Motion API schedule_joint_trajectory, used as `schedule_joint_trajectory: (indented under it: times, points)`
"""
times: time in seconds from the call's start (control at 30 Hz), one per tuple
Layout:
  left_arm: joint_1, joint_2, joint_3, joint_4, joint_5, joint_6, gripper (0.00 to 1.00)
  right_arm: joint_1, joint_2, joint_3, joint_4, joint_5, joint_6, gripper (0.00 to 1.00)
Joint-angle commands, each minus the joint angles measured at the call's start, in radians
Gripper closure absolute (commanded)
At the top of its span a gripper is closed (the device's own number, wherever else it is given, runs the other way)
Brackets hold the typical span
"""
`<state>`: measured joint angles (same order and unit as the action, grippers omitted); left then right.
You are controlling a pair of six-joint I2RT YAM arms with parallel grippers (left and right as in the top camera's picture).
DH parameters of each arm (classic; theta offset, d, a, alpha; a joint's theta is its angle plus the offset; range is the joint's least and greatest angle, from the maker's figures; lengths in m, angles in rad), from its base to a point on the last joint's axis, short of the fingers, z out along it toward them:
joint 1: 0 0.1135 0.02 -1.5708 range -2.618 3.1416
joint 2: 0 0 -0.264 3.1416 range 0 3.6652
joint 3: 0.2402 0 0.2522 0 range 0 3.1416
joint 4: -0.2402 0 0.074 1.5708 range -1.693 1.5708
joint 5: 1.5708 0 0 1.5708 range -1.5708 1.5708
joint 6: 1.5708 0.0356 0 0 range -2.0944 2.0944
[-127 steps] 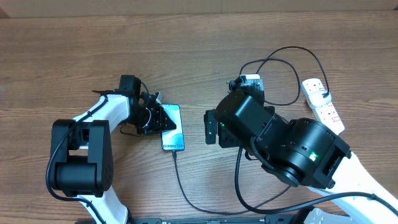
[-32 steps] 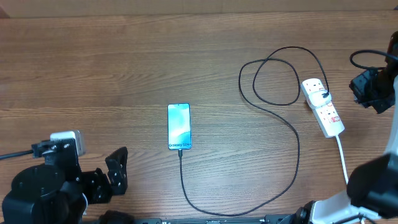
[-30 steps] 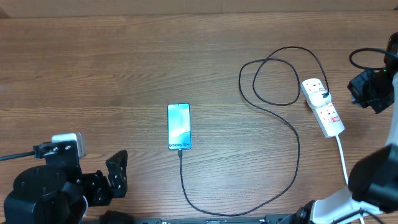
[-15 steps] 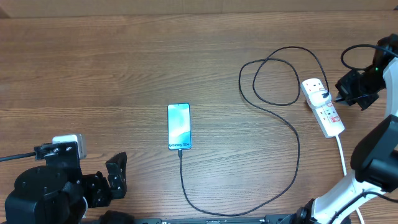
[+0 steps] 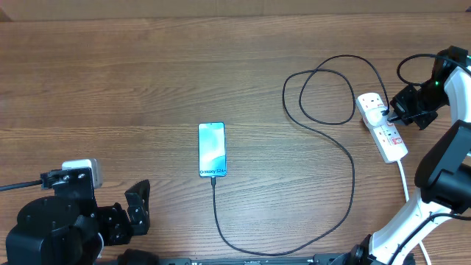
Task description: Plug charger to phone and switch on socket
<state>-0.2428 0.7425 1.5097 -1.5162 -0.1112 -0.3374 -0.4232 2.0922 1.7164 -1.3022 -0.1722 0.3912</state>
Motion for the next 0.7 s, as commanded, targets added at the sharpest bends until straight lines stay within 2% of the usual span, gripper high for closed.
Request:
schedule_joint_trajectory:
  times: [0.0,0.67]
  points:
    - [-0.006,0.001,-0.003,-0.001,-0.021,0.016,0.0,-0.004,0.011,0.005,0.008,0.025,-0.007,0.96]
    - [-0.006,0.001,-0.003,-0.002,-0.02,0.016,0.01,-0.004,0.077,0.005,0.057,0.023,-0.026,0.96]
